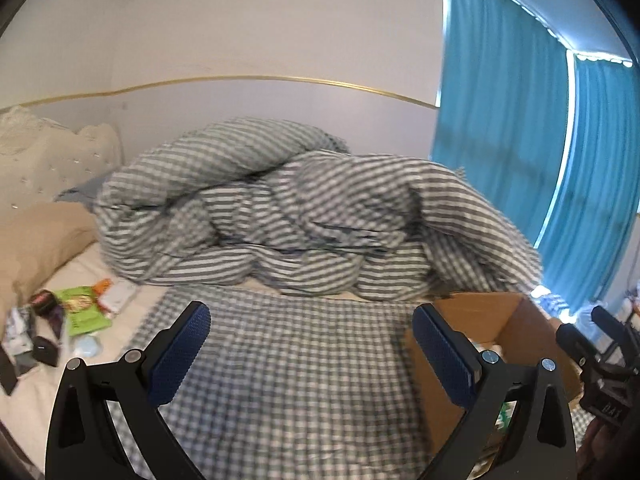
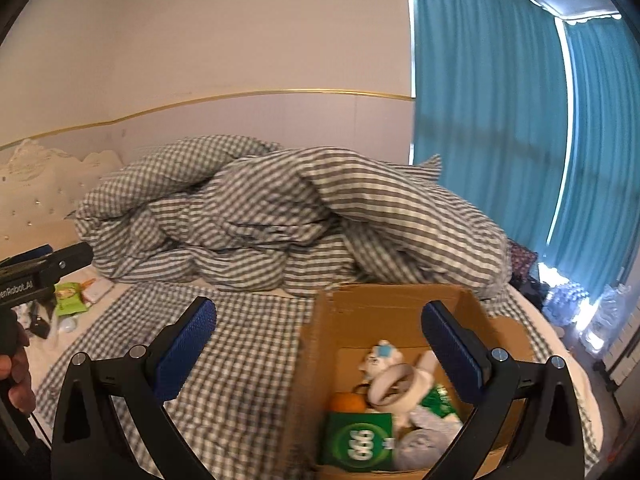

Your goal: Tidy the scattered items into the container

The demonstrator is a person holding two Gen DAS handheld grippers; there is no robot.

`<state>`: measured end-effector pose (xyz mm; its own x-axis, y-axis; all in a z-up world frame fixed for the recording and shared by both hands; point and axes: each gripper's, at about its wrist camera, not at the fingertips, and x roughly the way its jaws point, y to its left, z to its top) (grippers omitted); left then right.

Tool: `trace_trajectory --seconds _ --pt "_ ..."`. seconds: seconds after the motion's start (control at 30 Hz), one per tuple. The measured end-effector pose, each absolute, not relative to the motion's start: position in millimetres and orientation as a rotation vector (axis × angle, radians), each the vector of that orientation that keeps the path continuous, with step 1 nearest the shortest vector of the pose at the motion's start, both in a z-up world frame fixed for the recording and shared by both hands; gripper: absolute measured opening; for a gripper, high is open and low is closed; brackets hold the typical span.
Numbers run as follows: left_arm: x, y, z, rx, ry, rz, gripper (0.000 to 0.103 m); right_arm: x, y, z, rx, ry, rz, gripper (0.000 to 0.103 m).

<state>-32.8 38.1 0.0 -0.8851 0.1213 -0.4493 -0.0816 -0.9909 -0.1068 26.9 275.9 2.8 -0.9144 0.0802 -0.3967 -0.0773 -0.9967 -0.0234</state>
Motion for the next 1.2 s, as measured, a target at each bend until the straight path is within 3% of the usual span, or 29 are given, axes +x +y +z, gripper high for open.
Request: trace_trajectory --seconds 0.47,1.2 --pt "0.3 -29.0 6.7 -0.772 -0.086 3.047 0.103 19.8 219.2 11.5 -0.672 0.02 3.051 0.103" --pt "4.9 2.7 13.7 -0.793 -0.049 3.017 0.103 33.0 237.4 14.7 -0.674 0.012 2.996 0.103"
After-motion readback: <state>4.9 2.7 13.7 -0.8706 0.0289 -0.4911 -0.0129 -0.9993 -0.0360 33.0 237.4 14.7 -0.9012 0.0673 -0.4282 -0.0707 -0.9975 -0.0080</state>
